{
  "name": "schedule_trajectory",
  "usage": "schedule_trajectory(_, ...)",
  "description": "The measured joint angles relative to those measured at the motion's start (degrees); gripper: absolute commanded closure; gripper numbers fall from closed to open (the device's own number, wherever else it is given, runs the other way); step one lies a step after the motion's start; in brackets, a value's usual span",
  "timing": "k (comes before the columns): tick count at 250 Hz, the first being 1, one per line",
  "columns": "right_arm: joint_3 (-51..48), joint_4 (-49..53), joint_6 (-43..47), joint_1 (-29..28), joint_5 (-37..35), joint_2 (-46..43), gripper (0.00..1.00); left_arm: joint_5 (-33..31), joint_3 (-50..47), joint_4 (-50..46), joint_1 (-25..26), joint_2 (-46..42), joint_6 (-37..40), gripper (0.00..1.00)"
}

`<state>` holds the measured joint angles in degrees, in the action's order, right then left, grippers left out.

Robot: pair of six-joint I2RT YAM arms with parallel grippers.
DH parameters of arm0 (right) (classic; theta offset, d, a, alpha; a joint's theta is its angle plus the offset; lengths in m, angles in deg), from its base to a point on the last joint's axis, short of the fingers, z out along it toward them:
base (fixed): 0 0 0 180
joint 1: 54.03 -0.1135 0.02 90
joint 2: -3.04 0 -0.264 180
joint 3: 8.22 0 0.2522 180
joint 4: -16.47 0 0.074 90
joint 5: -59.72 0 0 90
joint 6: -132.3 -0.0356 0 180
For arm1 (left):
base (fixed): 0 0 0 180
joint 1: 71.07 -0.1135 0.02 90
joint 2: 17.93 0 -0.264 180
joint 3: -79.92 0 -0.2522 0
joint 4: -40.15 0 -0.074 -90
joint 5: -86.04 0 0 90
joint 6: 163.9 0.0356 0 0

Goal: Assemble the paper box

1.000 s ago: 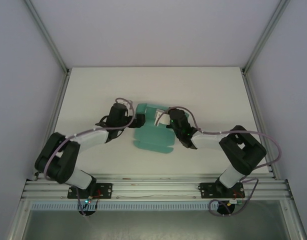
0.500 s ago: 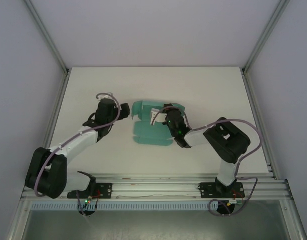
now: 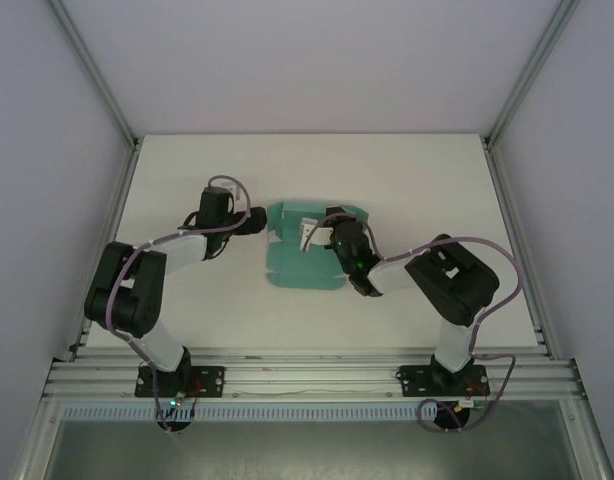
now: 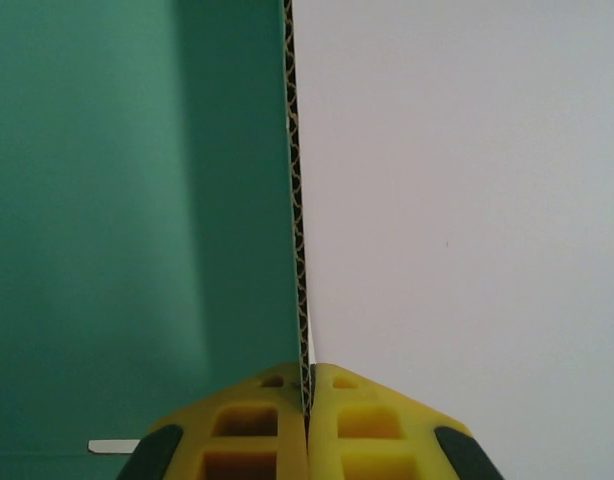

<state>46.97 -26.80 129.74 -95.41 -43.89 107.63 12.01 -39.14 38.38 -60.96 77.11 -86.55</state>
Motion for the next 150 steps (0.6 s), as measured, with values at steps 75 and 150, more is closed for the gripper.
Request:
schedule_trajectory(75,0.6,1.9,-0.4,-0.1,-0.6,-0.3,1.00,8.4,-0.5,7.0,4.7,1.1,6.8,0.19)
schedule_trajectory(150,0.7,4.1,-0.4,-0.1,-2.3,-0.3,1.00,7.6,-0.9,9.4,6.8,2.7,8.7,0.26)
